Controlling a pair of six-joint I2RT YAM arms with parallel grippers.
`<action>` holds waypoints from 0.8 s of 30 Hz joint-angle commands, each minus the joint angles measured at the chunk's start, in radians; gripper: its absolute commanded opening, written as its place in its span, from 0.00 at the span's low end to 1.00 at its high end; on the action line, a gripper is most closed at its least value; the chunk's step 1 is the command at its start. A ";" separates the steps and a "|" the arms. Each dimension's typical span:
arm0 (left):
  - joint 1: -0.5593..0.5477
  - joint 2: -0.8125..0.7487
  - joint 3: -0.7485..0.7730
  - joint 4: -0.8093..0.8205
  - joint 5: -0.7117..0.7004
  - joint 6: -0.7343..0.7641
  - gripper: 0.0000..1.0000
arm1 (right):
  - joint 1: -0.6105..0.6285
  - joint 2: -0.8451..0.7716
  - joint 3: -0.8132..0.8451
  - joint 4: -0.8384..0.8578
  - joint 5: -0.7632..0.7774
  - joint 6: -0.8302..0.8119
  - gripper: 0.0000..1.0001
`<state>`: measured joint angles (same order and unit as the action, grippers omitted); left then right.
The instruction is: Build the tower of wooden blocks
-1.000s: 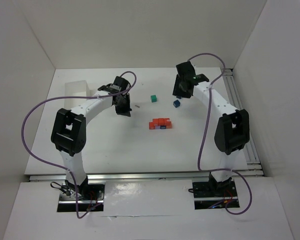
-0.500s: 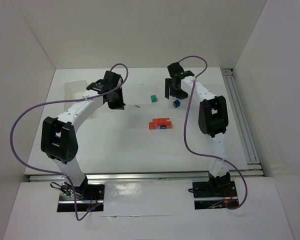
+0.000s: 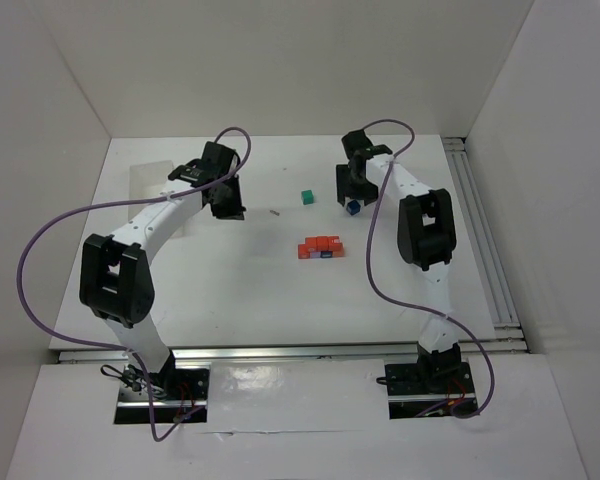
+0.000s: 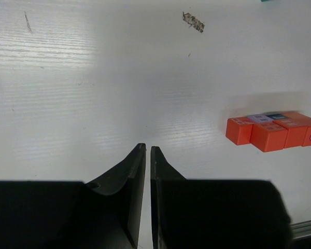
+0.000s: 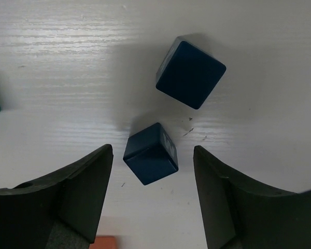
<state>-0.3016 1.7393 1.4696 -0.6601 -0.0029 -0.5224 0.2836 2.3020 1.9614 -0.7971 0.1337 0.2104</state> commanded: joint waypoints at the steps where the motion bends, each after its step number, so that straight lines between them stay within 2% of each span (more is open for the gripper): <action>1: 0.001 -0.029 0.000 -0.004 0.009 0.021 0.22 | 0.000 -0.007 0.002 0.012 -0.032 -0.034 0.68; 5: 0.001 -0.029 -0.009 0.005 0.027 0.021 0.21 | 0.000 0.002 0.002 0.021 -0.046 -0.034 0.59; 6: 0.001 -0.029 -0.009 0.005 0.027 0.021 0.19 | 0.000 0.002 0.002 0.021 -0.046 -0.034 0.53; 10: 0.001 -0.029 -0.009 0.005 0.027 0.021 0.18 | 0.000 -0.007 0.002 0.021 -0.055 -0.034 0.48; 14: 0.001 -0.020 -0.009 0.005 0.027 0.021 0.17 | 0.000 -0.016 -0.009 0.021 -0.069 -0.034 0.39; 17: 0.001 -0.020 -0.009 0.005 0.037 0.012 0.17 | 0.000 -0.027 -0.018 0.021 -0.083 -0.023 0.40; 18: 0.001 -0.020 -0.009 0.005 0.037 0.012 0.17 | 0.000 -0.027 -0.018 0.012 -0.083 -0.013 0.51; 19: 0.001 -0.020 -0.009 0.005 0.037 0.012 0.17 | 0.000 -0.027 -0.018 0.012 -0.083 -0.013 0.58; 24: 0.001 -0.020 -0.009 0.005 0.037 0.012 0.16 | 0.000 -0.038 -0.007 0.038 0.049 0.081 0.59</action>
<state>-0.3016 1.7393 1.4635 -0.6590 0.0242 -0.5228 0.2836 2.3028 1.9553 -0.7868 0.1020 0.2333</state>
